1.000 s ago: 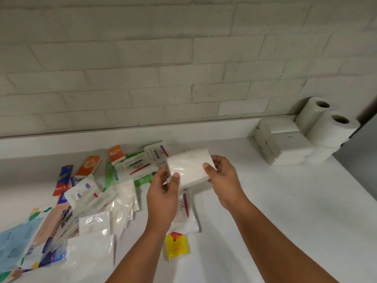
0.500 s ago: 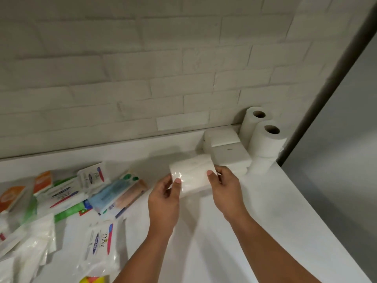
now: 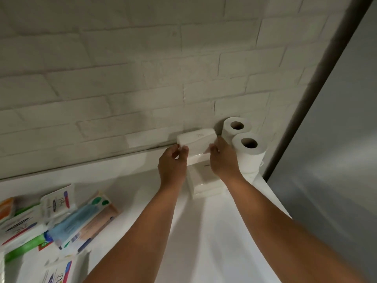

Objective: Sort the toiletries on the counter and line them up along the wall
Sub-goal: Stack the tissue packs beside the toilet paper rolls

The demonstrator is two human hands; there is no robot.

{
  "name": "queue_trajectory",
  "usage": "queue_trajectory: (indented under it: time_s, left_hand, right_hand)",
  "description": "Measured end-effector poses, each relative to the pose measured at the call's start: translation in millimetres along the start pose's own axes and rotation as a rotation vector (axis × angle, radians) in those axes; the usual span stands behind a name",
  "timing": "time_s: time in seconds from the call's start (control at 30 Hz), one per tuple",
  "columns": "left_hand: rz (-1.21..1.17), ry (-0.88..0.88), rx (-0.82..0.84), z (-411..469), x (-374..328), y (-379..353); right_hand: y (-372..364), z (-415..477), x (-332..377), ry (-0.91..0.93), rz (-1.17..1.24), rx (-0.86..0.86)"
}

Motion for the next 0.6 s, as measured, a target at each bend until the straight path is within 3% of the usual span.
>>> queue_trajectory:
  time_s: [0.2, 0.33, 0.6]
  left_hand:
    - [0.106, 0.066, -0.018, 23.1, 3.7, -28.3]
    - [0.093, 0.084, -0.015, 25.7, 11.2, -34.7]
    - [-0.218, 0.424, 0.201, 63.9, 70.3, -62.0]
  right_hand:
    - [-14.4, 29.9, -22.5, -0.12, -0.116, 0.071]
    - [-17.1, 36.4, -22.0, -0.178, -0.051, 0.127]
    - [-14.8, 39.4, -21.9, -0.41, 0.203, 0.196]
Point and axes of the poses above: each hand's wrist, its own z-axis towards the middle knuckle, its own y-axis out of the back of the hand, x = y × z, the point moved 1 cm from there along z, towards the middle knuckle, and after that the axes turned 3 degrees about x, right-handed, at the moved point
